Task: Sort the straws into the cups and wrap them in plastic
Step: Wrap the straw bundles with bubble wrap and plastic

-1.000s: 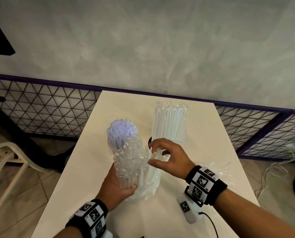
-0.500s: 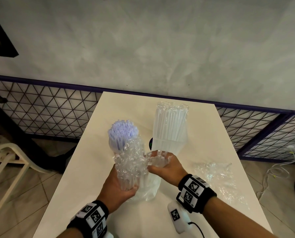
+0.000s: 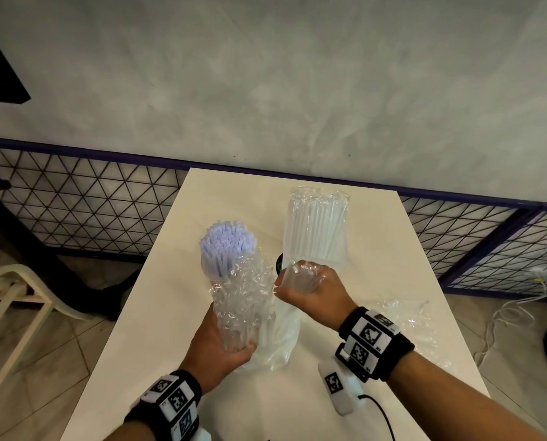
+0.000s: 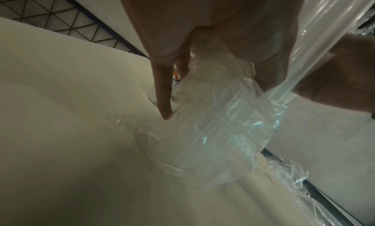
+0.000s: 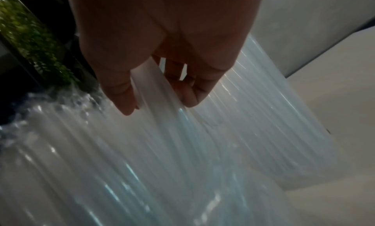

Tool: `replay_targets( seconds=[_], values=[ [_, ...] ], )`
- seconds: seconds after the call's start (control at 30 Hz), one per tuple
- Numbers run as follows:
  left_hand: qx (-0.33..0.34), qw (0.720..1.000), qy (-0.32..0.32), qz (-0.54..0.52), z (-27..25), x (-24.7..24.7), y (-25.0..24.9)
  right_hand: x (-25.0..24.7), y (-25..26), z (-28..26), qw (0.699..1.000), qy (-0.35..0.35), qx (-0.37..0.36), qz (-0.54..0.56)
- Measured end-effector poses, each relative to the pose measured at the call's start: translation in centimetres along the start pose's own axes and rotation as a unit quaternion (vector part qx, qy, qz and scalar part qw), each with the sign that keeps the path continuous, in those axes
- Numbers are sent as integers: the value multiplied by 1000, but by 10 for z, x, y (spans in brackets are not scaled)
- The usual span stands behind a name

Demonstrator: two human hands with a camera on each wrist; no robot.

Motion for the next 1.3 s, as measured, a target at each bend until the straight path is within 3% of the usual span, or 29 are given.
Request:
replay_targets(
  seconds=[0.27, 0.47, 0.7, 0.9, 1.17, 1.3],
  values=[
    [-3, 1000, 14, -22, -1, 0, 0, -50, 108, 15, 994, -42, -101, -4],
    [-27, 998, 15, -47, -2, 0, 3, -104, 176, 43, 979, -125, -157, 38],
    [-37, 997, 12, -66, -4, 0, -2, -106, 117, 111, 989, -132, -32, -53],
    [-52, 995, 16, -89, -5, 0, -1, -80, 65, 117, 975, -84, 81, -187],
    [-52, 995, 20, -85, -4, 2, 0, -90, 60, 130, 960, -90, 52, -261],
    [-50, 996, 21, -71, -3, 1, 1, -84, 59, 133, 928, -71, -27, -365]
  ],
)
Point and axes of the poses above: each hand's wrist, its own z-axis towards the middle knuckle, its own x-axis out of the palm, y = z × x, the point moved 4 cm from there along z, towards the middle knuckle, and after that the axes turned 8 degrees about z, right-handed, at the moved point
